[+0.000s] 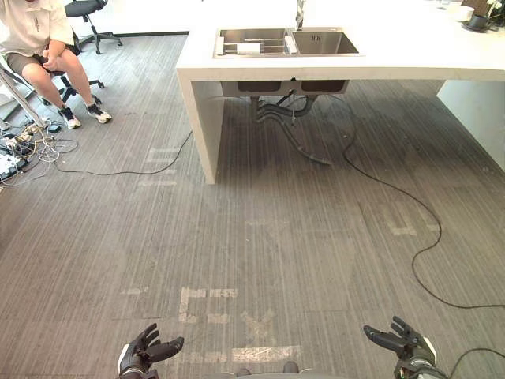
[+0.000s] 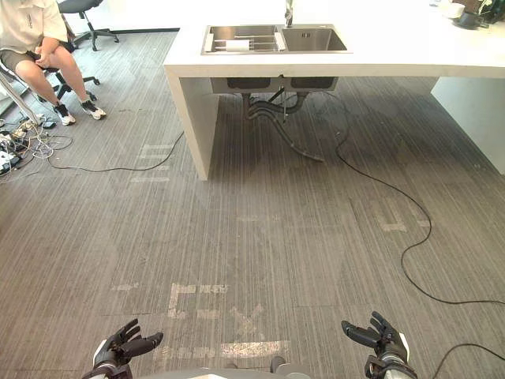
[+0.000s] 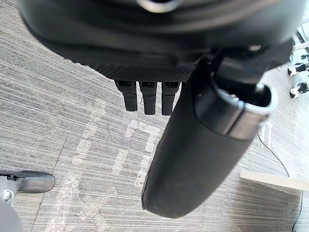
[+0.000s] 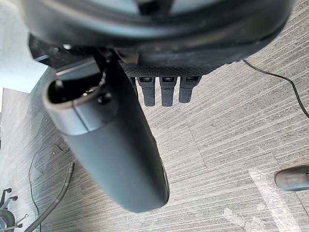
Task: Walk over to the sink, pick up the cup, carry it to the dishwasher, place the cup inside the dishwasher, then close the dishwasher door
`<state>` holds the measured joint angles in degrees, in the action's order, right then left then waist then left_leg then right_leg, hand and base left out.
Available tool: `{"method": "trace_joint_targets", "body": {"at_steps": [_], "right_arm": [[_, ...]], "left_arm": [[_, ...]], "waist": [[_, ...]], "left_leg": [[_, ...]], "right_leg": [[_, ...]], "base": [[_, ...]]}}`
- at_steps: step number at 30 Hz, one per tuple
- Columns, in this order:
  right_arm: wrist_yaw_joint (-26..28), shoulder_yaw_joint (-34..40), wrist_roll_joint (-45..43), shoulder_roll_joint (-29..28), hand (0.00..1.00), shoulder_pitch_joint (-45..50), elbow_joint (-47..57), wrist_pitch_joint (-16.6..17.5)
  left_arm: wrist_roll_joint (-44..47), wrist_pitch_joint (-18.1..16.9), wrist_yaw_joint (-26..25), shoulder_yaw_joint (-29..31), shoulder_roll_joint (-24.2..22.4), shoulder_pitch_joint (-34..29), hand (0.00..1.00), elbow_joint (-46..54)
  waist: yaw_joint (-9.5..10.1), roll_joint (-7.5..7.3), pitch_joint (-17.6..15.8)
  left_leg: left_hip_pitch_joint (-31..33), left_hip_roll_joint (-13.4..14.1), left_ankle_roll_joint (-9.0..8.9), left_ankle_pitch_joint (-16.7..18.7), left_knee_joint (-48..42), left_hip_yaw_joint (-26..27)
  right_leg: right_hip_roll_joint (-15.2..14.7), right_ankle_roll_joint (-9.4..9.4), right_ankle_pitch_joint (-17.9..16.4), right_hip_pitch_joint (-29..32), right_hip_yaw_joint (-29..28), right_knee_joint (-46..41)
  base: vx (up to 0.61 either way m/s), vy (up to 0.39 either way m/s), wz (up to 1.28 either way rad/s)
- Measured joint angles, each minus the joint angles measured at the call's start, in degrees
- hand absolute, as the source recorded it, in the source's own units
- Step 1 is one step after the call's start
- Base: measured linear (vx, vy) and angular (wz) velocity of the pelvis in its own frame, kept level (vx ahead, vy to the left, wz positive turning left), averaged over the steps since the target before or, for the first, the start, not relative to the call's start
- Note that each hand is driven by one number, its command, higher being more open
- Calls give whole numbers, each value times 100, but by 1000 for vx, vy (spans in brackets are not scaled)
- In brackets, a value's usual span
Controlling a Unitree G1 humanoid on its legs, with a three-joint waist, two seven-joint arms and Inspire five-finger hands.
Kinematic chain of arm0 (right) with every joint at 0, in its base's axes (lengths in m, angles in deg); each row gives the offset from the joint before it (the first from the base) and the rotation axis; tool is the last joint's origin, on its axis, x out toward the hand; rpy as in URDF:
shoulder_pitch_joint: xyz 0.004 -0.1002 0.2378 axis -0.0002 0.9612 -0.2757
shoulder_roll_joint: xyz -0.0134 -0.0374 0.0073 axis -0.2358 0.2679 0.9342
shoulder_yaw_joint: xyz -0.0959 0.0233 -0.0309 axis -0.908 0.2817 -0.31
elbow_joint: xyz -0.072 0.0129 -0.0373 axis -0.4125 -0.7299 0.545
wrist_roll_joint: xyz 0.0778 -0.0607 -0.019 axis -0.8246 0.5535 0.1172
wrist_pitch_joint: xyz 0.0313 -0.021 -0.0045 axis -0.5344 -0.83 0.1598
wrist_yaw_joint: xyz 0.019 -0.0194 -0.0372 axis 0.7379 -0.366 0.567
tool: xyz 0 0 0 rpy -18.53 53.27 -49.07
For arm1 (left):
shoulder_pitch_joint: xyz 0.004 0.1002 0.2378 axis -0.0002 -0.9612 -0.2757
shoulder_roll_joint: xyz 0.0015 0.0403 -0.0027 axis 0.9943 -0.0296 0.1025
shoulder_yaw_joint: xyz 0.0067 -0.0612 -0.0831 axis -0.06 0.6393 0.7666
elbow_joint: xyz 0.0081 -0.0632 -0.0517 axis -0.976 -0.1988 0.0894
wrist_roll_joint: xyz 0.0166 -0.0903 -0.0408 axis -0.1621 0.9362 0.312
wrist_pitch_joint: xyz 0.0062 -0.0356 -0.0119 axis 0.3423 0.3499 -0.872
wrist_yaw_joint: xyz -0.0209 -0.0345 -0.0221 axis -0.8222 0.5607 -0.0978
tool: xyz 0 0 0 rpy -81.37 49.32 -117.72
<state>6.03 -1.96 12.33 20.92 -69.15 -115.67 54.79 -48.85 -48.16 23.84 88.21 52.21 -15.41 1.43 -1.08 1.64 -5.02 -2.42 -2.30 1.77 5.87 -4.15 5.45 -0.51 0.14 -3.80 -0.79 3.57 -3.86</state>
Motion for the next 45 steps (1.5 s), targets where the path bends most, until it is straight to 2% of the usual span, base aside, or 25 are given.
{"method": "trace_joint_targets", "body": {"at_steps": [23,28,29,31,32,33,34,36,37,39,41,42,43,44,45], "right_arm": [[3,-2,-61,9,90,-10,10,0],[-25,-4,-64,12,90,-94,25,-1],[-33,-4,-64,13,90,-136,35,-1],[-97,-4,-65,18,90,-209,119,-1],[-105,-5,-65,18,90,-221,132,-1],[-144,-6,-66,22,90,-223,217,-1],[-162,-17,-65,29,90,-227,250,-4],[-176,-102,-66,-9,90,-220,253,-46],[-180,-191,-66,-4,90,-224,246,-94],[-178,-289,-66,8,90,-273,245,-96],[-177,-343,-66,42,90,-374,245,-102],[-176,-430,-66,122,90,-430,247,-106],[-176,-498,-66,180,90,-431,276,-105],[-179,-508,-65,198,90,-427,287,-105],[-199,-509,-65,213,90,-415,311,-105]], "left_arm": [[12,-1,91,-124,-5,-32,90,60],[227,-12,82,-149,-26,-47,90,321],[227,-12,78,-157,-33,-56,90,409],[237,-24,74,-236,-39,-79,90,526],[238,-24,74,-242,-42,-79,90,529],[243,-24,65,-317,-49,-76,90,536],[259,-23,61,-378,-67,-80,90,544],[351,-21,-26,-476,-53,-86,90,686],[381,-22,-73,-477,-55,-67,90,720],[466,-22,-130,-474,-54,39,90,719],[524,-23,-174,-471,-71,219,90,712],[616,-36,-190,-471,-93,349,90,700],[640,-43,-215,-470,-80,465,90,670],[641,-48,-244,-470,-73,496,90,664],[644,-74,-276,-468,-60,480,90,633]], "waist": [[-2,15,45],[10,9,27],[12,10,13],[38,-14,-67],[39,-15,-80],[33,-22,-127],[23,-34,-173],[9,-17,-305],[2,-36,-352],[-50,3,-428],[-180,181,-557],[-207,284,-646],[-218,252,-648],[-227,196,-639],[-271,92,-621]], "left_leg": [[6,-2,12,-9,35,-34],[170,10,-31,163,-163,18],[250,23,-19,302,-345,53],[450,18,78,708,-861,195],[461,8,94,754,-928,210],[501,-44,154,962,-1166,248],[475,-57,248,1136,-1271,257],[228,-52,299,1272,-1374,217],[60,-36,288,1367,-1363,209],[-159,61,226,1460,-1255,122],[-398,348,112,1470,-993,-57],[-599,549,-17,1454,-803,-114],[-757,615,-209,1470,-714,-159],[-866,617,-289,1513,-704,-182],[-1103,637,-508,1638,-768,-244]], "right_leg": [[-3,7,-55,30,62,-40],[-8,-4,-187,215,-12,-245],[-9,-14,-301,306,-45,-416],[-69,-134,-838,671,-161,-1245],[-85,-151,-919,716,-168,-1381],[-200,-284,-1180,917,-154,-1969],[-269,-401,-1268,1146,-55,-2576],[-432,-427,-1354,1732,189,-3953],[-516,-358,-1435,1943,344,-4110],[-521,-326,-1451,2267,554,-3844],[-351,-236,-1325,2587,778,-3128],[-215,-212,-978,2801,831,-2533],[-178,-204,-382,2905,805,-1786],[-188,-190,-84,2923,741,-1449],[-251,-1,773,2907,621,-1417]], "base": [[0,0,0],[16,10,-5],[27,22,-16],[29,31,-23],[45,40,-16],[90,46,-13],[121,46,-11],[285,34,2],[401,25,8],[453,-22,18],[439,-78,39],[545,-134,36],[676,-176,32],[643,-205,36],[671,-249,33]]}}
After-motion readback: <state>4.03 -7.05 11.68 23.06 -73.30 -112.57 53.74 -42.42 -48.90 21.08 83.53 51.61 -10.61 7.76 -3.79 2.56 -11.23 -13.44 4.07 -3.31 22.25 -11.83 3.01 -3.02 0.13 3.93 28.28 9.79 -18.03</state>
